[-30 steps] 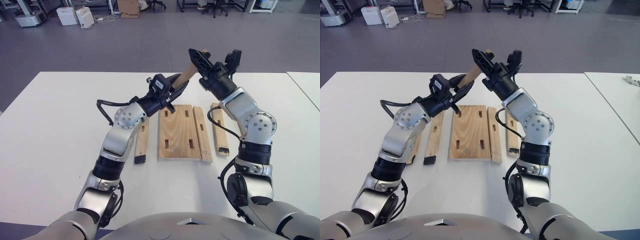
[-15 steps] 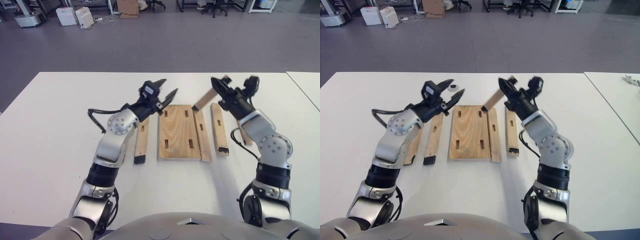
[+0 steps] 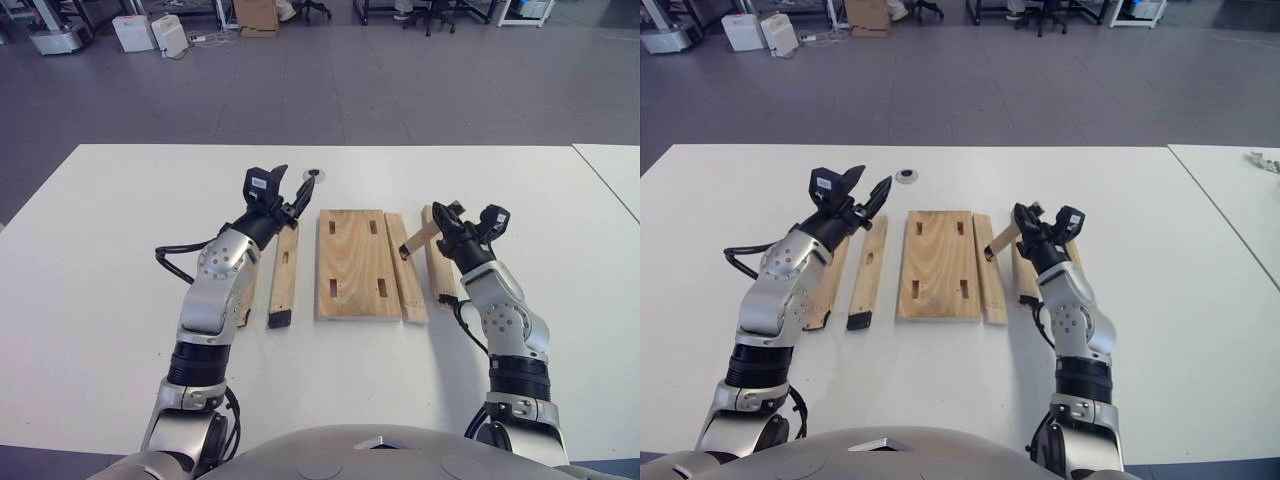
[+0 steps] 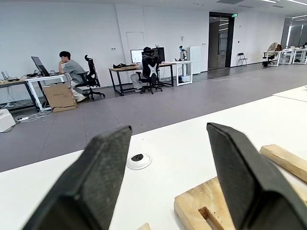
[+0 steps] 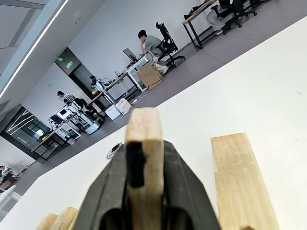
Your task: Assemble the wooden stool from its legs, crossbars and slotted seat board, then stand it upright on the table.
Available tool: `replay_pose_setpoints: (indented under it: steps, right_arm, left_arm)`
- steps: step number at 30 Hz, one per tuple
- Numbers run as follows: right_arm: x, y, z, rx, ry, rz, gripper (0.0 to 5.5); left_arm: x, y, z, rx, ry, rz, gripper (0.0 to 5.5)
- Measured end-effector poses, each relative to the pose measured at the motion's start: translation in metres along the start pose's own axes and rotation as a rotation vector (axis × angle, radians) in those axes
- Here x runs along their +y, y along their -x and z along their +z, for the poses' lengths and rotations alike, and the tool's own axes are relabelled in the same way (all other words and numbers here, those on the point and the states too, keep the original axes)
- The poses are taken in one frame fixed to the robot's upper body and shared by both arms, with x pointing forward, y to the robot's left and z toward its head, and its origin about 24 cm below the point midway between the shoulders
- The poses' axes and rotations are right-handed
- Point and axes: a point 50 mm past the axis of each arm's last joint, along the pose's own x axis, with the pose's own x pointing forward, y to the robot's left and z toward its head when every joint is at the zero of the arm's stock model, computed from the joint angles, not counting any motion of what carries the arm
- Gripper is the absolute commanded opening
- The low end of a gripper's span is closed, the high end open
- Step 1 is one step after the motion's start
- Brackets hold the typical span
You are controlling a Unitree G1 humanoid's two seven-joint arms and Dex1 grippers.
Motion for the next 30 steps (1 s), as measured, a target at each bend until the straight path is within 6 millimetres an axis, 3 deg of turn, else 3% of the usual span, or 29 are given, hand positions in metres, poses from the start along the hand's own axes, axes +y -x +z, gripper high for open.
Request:
replay_pose_setpoints:
  steps: [6,16,23,25,27,30]
  right_arm:
    - [0.002,0.007,0.001,-0.007,0.144,0.047,0.4]
    - [-0.023,0.02,-0.002,-0.004,0.566,0.144,0.4]
    - [-0.025,0.019,-0.001,-0.001,0.613,0.188,0.4]
    - [-0.024,0.016,0.006,-0.005,0.598,0.184,0.88]
    - [-0.033,0.017,0.001,0.1,0.581,0.154,1.26]
    - [-0.027,0.016,0.005,0.188,0.614,0.193,1.78]
  left_arm:
    - [0.001,0.0,0.0,0.002,-0.004,0.01,2.85]
    - [0.015,0.004,0.003,-0.018,-0.037,0.106,2.85]
    - [0.015,0.004,0.004,-0.018,-0.038,0.107,2.85]
    - [0.015,0.004,0.004,-0.018,-0.039,0.108,2.85]
    - [0.015,0.004,0.004,-0.018,-0.039,0.11,2.85]
    - [0.016,0.005,0.004,-0.02,-0.04,0.114,2.85]
